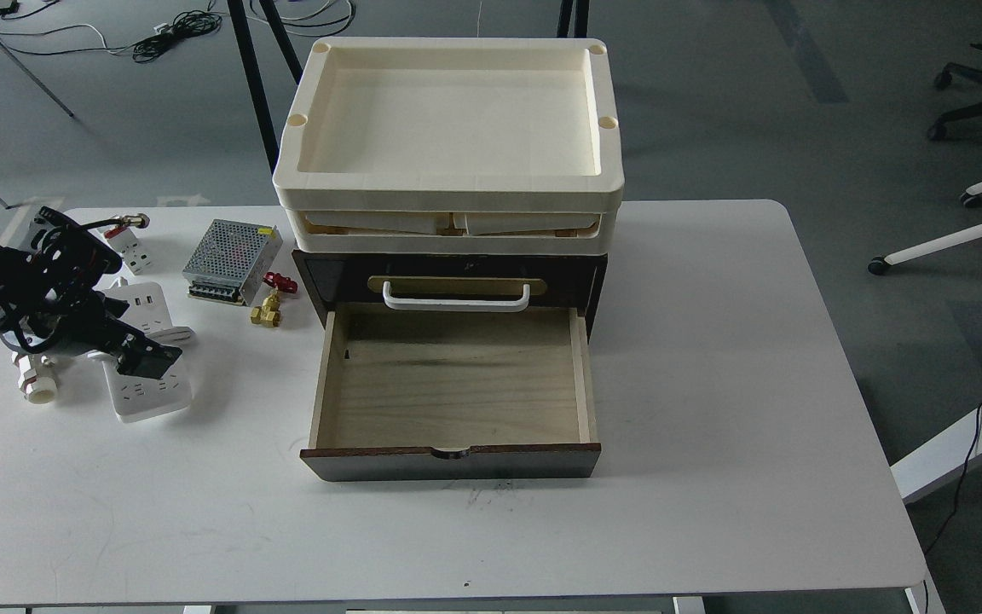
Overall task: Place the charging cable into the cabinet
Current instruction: 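Lower the left gripper onto the white power strip and close on it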
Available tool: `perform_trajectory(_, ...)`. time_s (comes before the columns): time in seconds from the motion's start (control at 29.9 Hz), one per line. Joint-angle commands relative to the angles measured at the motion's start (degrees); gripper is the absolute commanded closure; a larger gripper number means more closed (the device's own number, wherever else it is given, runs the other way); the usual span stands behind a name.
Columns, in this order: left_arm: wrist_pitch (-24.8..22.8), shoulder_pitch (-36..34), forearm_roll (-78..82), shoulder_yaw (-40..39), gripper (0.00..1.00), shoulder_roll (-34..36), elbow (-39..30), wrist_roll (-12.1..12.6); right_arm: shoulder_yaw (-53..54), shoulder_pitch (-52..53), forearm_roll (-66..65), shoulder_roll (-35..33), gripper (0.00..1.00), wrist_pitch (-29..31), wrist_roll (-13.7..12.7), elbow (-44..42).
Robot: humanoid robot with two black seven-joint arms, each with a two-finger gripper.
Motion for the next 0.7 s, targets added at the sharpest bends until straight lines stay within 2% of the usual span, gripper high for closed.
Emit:
perform_trajectory(0.0,2.9,0.0,0.0,1.0,0.02,-2.3,3.1,0.0,0.0,-0.1,0.0,0.0,0.0,0.0,0.0,-0.1)
perform_trajectory(0.13,6.0,0.0,0.0,2.6,0.03,-4.9,8.3,0.0,0.0,-0.2,0.0,-0.1,0.0,0.0,0.0,-0.1)
perform_trajectory(0.33,9.5,0.3,-0.4,6.0,0.07,-5.2,10.1,0.0,0.1,-0.6,0.1,-0.2,0.0,0.0,0.0,-0.1)
perform_trajectory(0.47,9.7,0.6,-0.4,6.1,0.22,-5.3,10.8,0.0,0.1,-0.6,0.2,-0.2,0.0,0.0,0.0,-0.1)
perform_trajectory(0.67,11.4,0.6,-0.3,7.2,0.31,-5.9,11.8,0.0,0.1,-0.7,0.3,-0.2,0.0,0.0,0.0,-0.1)
